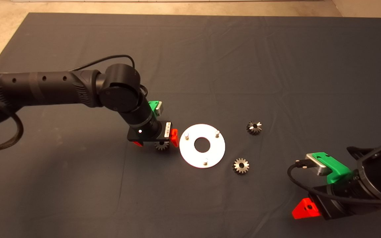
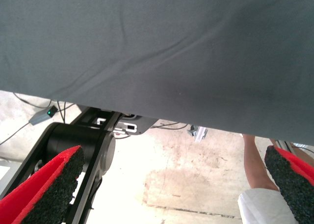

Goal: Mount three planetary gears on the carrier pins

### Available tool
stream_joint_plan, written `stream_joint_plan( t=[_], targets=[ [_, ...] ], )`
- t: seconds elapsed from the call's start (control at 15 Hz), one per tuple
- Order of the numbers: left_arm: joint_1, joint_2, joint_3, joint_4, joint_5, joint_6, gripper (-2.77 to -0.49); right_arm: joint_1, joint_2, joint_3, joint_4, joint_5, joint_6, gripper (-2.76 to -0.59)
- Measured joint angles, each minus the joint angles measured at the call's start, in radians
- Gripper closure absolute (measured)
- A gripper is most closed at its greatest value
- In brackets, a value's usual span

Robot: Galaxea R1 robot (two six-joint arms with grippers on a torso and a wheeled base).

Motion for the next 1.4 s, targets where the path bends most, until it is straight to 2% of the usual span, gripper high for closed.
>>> stream_joint_plan(
  t=[0.2,0.47,0.6,0.73,0.93,1.0,1.13,1.2,1.4],
  targets=[
    [0.003,0.012,-0.023,0.0,0.001,0.026,-2.77,0.0,0.0,0.0,0.0,-0.001,0.0,-2.73],
    [0.003,0.017,-0.047,0.0,0.002,0.032,-2.77,0.0,0.0,0.0,0.0,0.0,0.0,-2.73],
    [0.003,0.03,-0.055,0.0,0.009,0.033,-2.77,0.0,0.0,0.0,0.0,0.0,0.0,-2.73],
    [0.003,0.053,-0.065,0.0,0.029,0.033,-2.77,0.0,0.0,0.0,0.0,0.0,0.0,-2.73],
    [0.003,0.072,-0.067,0.001,0.035,0.035,-2.77,0.0,0.0,0.0,0.0,-0.001,0.0,-2.73],
    [0.003,0.072,-0.067,0.001,0.047,0.037,-2.77,0.0,0.0,0.0,0.0,-0.001,0.0,-2.73],
    [0.003,0.072,-0.07,0.001,0.09,0.037,-2.77,0.0,0.0,0.0,0.0,-0.001,0.0,-2.73],
    [0.003,0.072,-0.074,0.0,0.103,0.038,-2.77,0.0,0.0,0.0,0.0,-0.001,0.0,-2.73],
    [0.01,0.072,-0.078,0.0,0.108,0.041,-2.77,0.0,0.0,0.0,0.0,0.0,0.0,-2.73]
  ],
)
